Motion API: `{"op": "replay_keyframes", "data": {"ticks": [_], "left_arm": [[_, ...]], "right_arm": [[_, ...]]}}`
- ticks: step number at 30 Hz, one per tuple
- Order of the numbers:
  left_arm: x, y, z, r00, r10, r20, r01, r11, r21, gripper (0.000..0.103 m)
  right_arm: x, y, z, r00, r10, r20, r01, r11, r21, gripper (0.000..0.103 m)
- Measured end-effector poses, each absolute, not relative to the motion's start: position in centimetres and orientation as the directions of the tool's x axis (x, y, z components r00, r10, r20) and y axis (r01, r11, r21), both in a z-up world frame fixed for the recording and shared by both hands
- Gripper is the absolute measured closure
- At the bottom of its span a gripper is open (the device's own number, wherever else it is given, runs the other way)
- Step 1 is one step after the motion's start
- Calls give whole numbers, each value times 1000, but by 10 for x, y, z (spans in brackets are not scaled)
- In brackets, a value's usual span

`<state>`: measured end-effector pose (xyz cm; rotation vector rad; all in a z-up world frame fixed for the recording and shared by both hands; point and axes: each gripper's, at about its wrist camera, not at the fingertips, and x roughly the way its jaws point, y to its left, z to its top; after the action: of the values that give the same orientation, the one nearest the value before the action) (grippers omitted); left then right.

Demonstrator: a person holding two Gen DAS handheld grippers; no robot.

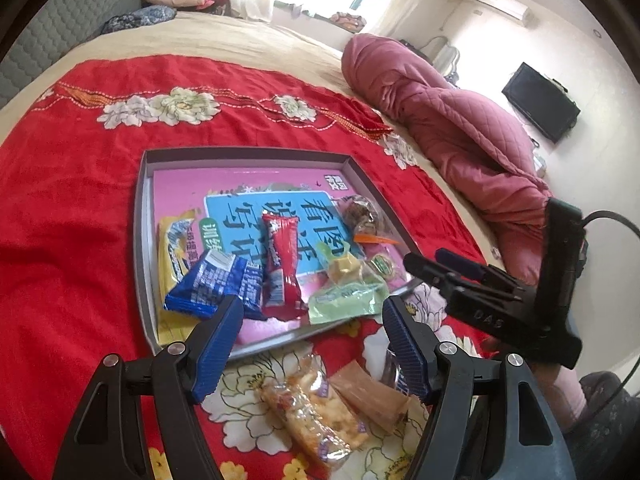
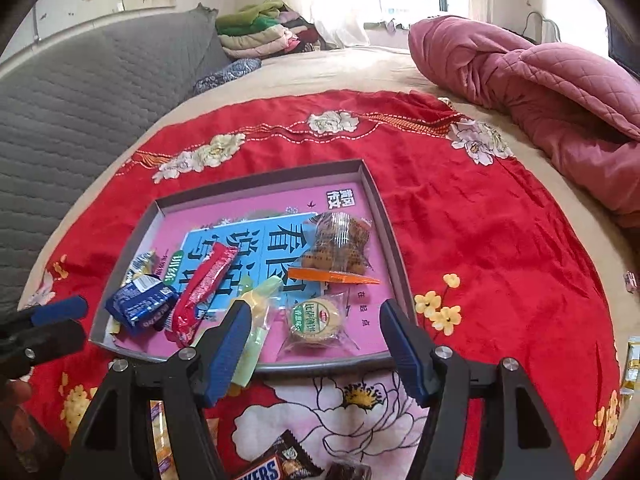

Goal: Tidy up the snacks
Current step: 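Withdraw both open tools from the tray toward the remaining snacks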

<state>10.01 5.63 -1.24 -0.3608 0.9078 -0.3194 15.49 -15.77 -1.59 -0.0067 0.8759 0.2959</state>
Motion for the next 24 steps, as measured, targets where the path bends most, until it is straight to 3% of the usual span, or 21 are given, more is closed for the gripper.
{"op": "replay_keyframes", "data": {"ticks": [24], "left_arm": [[73, 46, -28, 493, -336, -802, 6, 923, -384, 29]], "right_arm": [[84, -146, -1, 555, 341, -759, -448, 891, 73, 37]]}}
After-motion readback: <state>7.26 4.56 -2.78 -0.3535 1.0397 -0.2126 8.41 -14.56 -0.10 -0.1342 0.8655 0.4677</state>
